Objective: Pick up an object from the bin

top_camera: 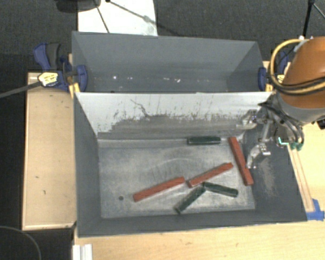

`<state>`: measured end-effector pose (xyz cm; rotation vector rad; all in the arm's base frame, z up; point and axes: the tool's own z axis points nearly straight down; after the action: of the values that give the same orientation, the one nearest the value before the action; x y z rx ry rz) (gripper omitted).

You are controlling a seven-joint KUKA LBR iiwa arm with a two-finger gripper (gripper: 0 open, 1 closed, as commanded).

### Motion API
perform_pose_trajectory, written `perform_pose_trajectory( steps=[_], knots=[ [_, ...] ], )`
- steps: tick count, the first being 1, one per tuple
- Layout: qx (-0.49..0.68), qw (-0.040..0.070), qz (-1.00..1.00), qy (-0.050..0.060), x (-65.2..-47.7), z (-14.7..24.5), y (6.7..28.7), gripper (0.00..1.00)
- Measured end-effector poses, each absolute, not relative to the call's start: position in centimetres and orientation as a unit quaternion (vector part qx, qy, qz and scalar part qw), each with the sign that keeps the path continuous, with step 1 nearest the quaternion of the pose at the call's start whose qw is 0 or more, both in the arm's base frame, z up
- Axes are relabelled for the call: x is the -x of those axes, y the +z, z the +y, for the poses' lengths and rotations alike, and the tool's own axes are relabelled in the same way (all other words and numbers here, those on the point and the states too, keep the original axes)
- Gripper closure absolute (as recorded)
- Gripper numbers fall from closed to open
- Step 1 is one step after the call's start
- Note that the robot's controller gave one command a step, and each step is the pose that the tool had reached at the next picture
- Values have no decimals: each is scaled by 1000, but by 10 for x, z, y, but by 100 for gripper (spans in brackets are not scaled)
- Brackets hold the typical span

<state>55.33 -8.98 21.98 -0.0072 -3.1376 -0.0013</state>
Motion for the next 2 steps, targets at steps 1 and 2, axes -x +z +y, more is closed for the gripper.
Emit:
perform_pose_trajectory(
  steps=[1, 2],
  knots=[
    [1, -2, -1000, 0, -555, -90, 224, 0],
    [1, -2, -1000, 0, -555, -89, 223, 0]
  ],
)
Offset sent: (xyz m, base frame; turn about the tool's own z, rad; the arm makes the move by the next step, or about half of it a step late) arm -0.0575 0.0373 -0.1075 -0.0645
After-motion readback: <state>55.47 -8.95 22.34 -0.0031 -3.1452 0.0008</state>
